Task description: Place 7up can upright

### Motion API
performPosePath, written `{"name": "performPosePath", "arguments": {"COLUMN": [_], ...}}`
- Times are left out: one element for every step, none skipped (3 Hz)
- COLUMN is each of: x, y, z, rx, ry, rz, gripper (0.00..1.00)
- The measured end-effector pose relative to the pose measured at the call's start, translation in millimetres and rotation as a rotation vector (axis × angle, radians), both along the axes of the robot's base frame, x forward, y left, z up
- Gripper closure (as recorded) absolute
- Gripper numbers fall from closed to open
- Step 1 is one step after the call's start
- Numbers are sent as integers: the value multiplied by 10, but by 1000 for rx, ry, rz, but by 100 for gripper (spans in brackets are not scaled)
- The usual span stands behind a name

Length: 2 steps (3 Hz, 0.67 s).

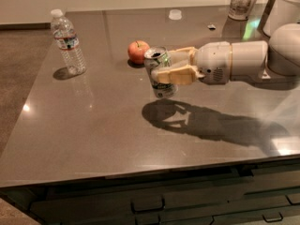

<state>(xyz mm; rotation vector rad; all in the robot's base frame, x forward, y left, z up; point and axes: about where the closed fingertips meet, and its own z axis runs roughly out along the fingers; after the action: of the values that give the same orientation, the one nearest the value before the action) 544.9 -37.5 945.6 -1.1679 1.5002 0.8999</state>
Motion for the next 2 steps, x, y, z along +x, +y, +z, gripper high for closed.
{"name": "performPosePath", "arguments": {"x": [2, 14], "y": [-33, -81], "z": [-62, -121], "rx": [78, 139], "ry": [4, 15], "rz": [3, 4], "gripper": [100, 100]}}
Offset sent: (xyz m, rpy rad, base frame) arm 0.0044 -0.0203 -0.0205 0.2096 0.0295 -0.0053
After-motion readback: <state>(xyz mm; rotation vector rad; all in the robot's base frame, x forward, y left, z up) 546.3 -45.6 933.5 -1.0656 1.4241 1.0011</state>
